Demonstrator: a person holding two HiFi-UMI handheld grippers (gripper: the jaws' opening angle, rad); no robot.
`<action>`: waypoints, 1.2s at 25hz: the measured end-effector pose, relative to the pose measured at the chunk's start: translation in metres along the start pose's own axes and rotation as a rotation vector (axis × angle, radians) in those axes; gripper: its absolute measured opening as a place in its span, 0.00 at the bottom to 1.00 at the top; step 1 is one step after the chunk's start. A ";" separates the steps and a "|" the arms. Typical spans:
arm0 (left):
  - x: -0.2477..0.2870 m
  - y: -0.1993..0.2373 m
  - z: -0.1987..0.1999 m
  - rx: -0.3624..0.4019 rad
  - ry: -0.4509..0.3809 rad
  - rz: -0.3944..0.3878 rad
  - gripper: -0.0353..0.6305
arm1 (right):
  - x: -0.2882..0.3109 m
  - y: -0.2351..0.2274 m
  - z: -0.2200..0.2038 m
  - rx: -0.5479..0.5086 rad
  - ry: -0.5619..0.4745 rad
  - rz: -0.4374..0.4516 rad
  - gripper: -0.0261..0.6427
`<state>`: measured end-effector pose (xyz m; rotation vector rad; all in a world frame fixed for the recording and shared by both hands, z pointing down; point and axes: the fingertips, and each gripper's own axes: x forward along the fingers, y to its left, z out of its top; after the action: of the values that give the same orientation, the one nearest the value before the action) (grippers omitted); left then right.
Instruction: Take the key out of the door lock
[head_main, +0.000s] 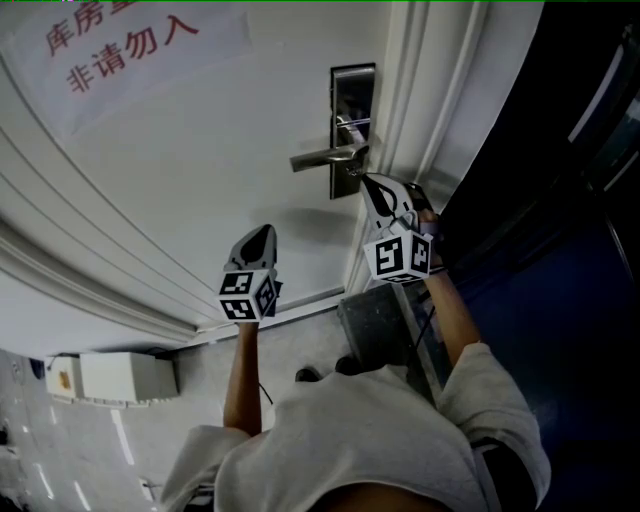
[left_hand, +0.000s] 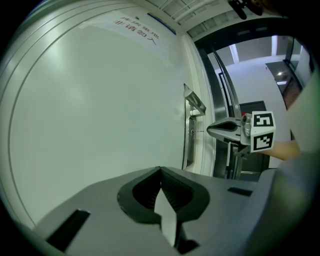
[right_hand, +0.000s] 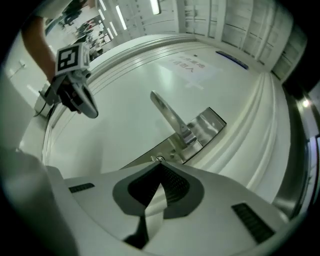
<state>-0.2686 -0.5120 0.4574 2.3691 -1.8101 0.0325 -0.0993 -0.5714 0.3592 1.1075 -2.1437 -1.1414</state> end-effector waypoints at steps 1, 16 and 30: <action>0.000 0.000 -0.001 0.000 0.001 0.000 0.08 | 0.001 0.002 0.000 -0.065 0.007 0.002 0.07; 0.004 -0.007 -0.003 -0.007 0.005 -0.023 0.08 | 0.008 0.020 -0.004 -0.664 0.063 0.007 0.07; 0.010 -0.002 -0.002 -0.002 0.008 -0.025 0.08 | 0.018 0.020 -0.007 -0.629 0.063 0.005 0.26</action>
<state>-0.2634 -0.5212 0.4604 2.3863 -1.7764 0.0368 -0.1134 -0.5832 0.3808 0.8251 -1.5558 -1.5980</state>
